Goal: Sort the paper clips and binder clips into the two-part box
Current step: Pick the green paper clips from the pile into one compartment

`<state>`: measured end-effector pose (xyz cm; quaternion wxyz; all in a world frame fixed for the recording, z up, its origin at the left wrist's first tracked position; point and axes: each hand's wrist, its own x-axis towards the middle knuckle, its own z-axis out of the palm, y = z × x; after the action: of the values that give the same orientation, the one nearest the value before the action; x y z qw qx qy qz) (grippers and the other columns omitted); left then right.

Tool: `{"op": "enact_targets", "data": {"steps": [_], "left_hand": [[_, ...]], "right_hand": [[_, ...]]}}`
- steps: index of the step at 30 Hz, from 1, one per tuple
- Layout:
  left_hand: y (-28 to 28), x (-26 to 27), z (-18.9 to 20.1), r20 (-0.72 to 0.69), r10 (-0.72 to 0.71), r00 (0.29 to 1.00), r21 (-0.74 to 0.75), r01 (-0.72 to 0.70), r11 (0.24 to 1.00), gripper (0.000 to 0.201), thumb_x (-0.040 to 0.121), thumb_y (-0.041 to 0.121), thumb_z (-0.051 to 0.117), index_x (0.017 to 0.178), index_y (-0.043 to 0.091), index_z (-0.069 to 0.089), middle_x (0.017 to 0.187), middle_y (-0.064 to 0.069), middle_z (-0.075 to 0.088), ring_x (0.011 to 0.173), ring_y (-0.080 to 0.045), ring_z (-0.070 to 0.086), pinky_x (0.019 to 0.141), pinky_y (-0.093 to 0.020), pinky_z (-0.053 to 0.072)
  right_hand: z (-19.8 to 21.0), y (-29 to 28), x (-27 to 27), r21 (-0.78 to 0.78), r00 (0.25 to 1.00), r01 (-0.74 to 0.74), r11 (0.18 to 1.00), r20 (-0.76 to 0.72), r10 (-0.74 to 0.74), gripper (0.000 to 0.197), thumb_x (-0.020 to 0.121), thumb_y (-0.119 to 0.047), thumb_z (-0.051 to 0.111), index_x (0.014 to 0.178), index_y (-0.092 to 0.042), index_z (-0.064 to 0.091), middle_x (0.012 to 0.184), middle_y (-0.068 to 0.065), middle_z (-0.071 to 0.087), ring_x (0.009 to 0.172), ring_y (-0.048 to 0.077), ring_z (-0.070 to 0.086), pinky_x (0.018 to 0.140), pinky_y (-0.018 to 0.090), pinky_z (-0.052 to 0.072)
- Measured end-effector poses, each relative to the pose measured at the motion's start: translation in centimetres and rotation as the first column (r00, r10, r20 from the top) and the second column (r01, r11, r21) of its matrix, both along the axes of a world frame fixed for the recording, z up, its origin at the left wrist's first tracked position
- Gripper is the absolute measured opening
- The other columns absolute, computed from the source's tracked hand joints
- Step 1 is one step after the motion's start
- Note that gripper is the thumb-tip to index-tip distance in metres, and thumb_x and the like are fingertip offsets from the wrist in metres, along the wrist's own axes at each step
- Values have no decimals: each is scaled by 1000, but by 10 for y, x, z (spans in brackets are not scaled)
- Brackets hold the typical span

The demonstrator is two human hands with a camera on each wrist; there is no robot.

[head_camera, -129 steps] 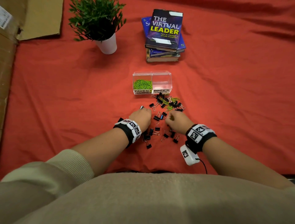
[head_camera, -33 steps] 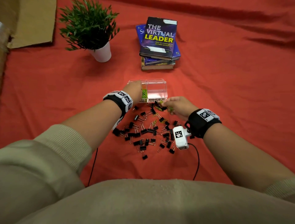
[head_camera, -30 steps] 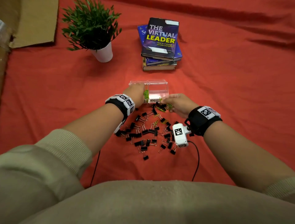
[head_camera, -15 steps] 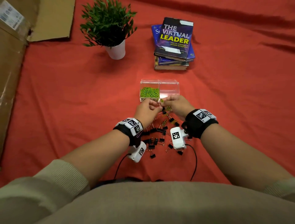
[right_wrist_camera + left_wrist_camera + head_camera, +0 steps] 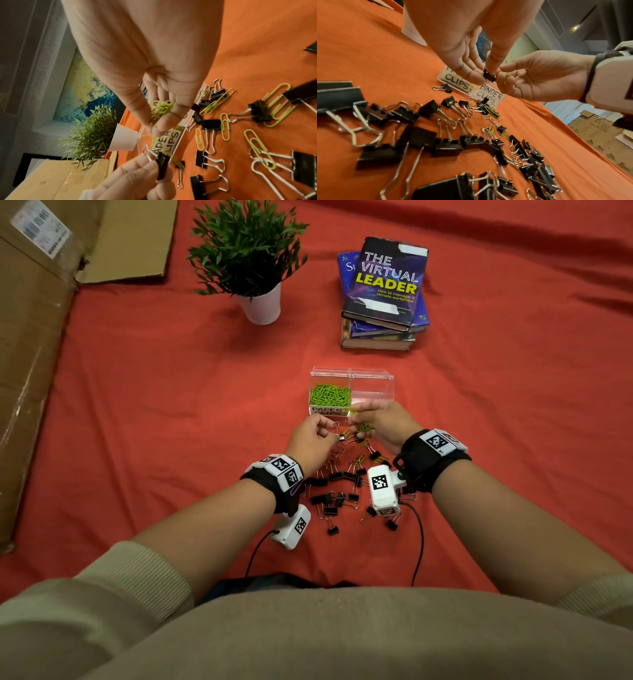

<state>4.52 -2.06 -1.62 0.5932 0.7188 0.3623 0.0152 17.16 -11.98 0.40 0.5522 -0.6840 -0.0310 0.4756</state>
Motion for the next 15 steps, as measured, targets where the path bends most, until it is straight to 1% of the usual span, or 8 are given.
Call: {"op": "enact_targets", "data": {"steps": [2,3,5,8,10,12,14,15], "left_hand": [[-1,0,1,12,-9,1000,2,9,1000,11,88,9,61,96,14,56,83,-4,56,69,-13,51,61,-24,45],[-1,0,2,17,-13,1000,7,13,1000,11,88,8,60,97,13,57,82,-3,55,69,-12,50,61,-24,45],[-1,1,4,14,-12,1000,30,12,999,10,88,7,59,97,13,57,81,0,54,66,-11,50,59,-23,45],[5,-1,1,-52,3,999,133,4,991,8,88,9,56,94,14,57,76,4,53,63,-11,48,57,-25,43],[12,-5,-2,-169,-40,985,231,79,970,7,87,11,54,91,16,57,75,5,54,65,-13,50,59,-26,44],[18,-10,-4,-299,-129,946,318,226,921,9,85,12,54,92,17,59,81,1,61,73,-18,57,66,-29,49],[21,-14,-7,-396,-200,896,407,367,837,17,85,13,53,100,16,61,96,-4,63,91,-23,59,80,-35,51],[21,-15,-9,-419,-206,884,461,403,791,21,85,14,53,105,15,60,104,-5,61,100,-24,56,88,-37,48]], "right_hand": [[0,1,-3,-47,997,-77,996,0,77,28,87,11,46,109,1,59,72,12,58,58,19,56,51,24,46],[0,2,-5,-80,995,-99,992,3,99,30,87,11,42,108,1,60,70,11,56,57,19,54,50,24,45],[-2,2,-8,-135,994,-106,985,8,108,26,87,9,39,98,1,61,68,10,52,56,19,53,49,25,45],[-7,-4,-9,-172,996,-86,981,15,90,11,91,-6,49,85,-4,59,68,8,52,54,18,52,48,26,42],[-12,-12,-6,-204,992,-100,974,53,113,13,92,-13,55,80,-7,56,68,6,53,55,16,53,49,24,42],[-15,-23,-2,-205,992,-101,974,57,115,11,92,-10,56,81,-8,57,71,6,54,58,15,54,50,24,42],[-17,-33,2,-197,997,-56,979,39,65,7,92,-6,54,87,-6,59,72,7,55,57,14,52,49,23,42],[-17,-37,3,-213,997,-38,976,51,50,6,92,-6,53,89,-6,59,71,6,55,55,14,51,49,23,42]]}}
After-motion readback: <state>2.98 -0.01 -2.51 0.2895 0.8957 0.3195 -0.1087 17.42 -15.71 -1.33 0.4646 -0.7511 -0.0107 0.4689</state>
